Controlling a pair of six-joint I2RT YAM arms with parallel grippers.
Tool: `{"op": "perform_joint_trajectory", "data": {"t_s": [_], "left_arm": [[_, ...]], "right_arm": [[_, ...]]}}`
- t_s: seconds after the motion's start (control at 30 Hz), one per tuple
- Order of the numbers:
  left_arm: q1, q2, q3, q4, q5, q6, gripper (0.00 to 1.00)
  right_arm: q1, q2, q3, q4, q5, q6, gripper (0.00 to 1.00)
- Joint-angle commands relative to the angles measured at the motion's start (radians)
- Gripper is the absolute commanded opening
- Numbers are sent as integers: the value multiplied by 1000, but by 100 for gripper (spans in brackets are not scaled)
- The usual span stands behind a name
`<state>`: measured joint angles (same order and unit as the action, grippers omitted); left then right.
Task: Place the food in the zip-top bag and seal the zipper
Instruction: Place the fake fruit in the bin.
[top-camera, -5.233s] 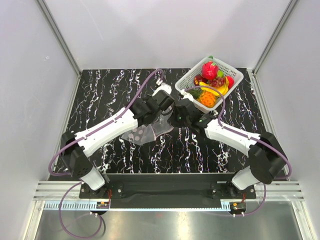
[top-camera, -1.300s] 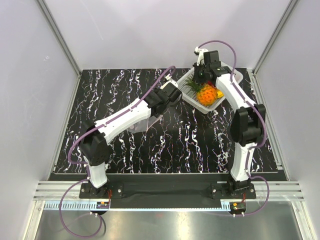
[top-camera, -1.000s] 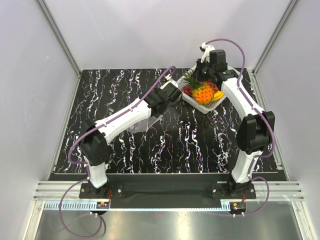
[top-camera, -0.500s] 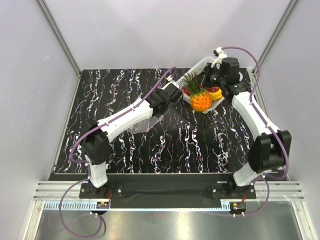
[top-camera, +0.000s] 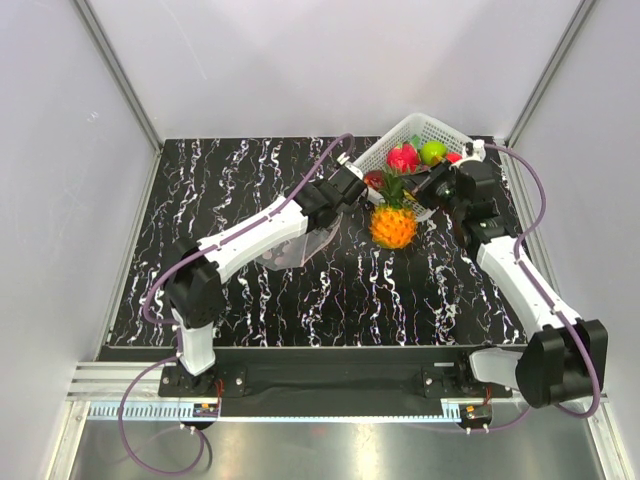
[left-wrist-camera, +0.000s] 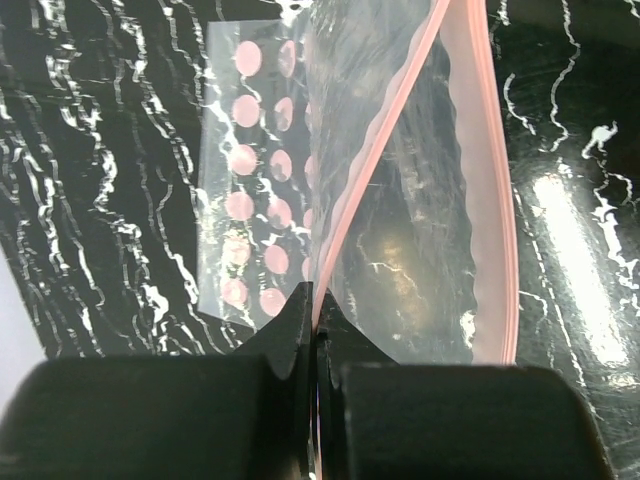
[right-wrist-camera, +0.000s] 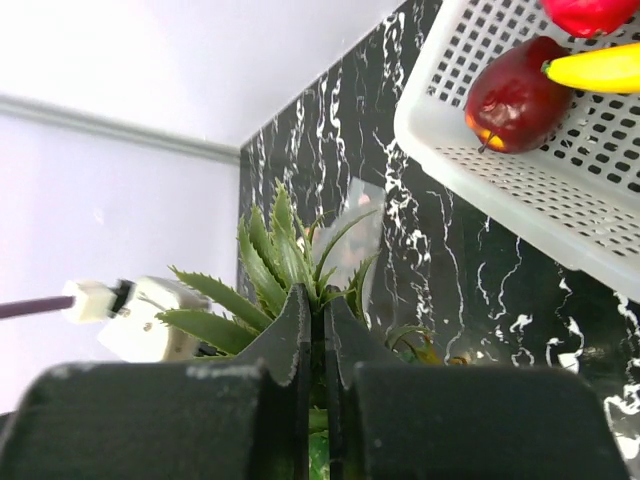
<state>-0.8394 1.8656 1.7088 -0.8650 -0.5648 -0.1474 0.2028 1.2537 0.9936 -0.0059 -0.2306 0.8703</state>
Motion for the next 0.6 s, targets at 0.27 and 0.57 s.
{"op": "perform_joint_trajectory", "data": {"t_s": [0.27,0.57], "left_arm": [[5,23,52,27,31,-27,0],[3,18,52,17,34,-32,0]], "right_arm": [[3,-2,115,-238,338,249,0],[-129,211,255,-227,263,420,0]]}}
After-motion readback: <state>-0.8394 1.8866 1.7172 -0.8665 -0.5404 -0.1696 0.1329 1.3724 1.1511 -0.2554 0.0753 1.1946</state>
